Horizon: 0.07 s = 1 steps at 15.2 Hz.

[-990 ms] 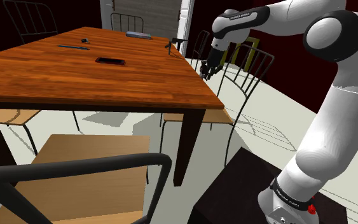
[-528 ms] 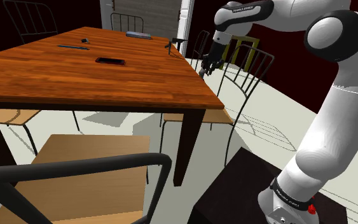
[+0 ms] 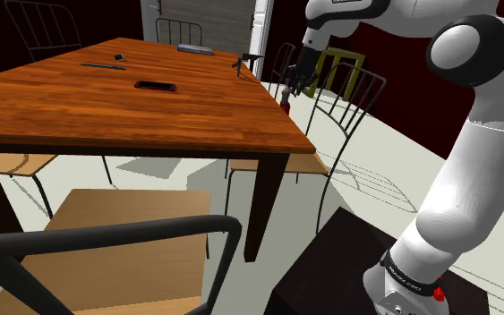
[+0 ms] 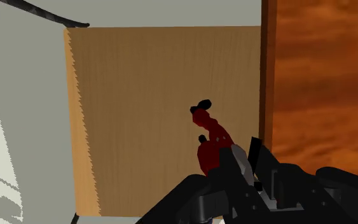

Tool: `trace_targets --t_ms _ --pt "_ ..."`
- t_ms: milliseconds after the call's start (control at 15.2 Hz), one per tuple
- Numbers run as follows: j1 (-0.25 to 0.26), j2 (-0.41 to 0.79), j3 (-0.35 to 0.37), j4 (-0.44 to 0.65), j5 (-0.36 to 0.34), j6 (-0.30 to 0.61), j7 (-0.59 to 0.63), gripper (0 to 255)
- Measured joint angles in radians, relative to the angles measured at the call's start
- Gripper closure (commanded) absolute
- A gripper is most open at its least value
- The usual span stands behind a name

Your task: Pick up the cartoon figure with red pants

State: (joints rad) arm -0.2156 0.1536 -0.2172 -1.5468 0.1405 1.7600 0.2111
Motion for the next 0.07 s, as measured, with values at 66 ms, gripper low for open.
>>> trace_targets --t_ms 66 --pt "-0.001 0.001 0.0 0.009 0.0 -0.008 0.0 255"
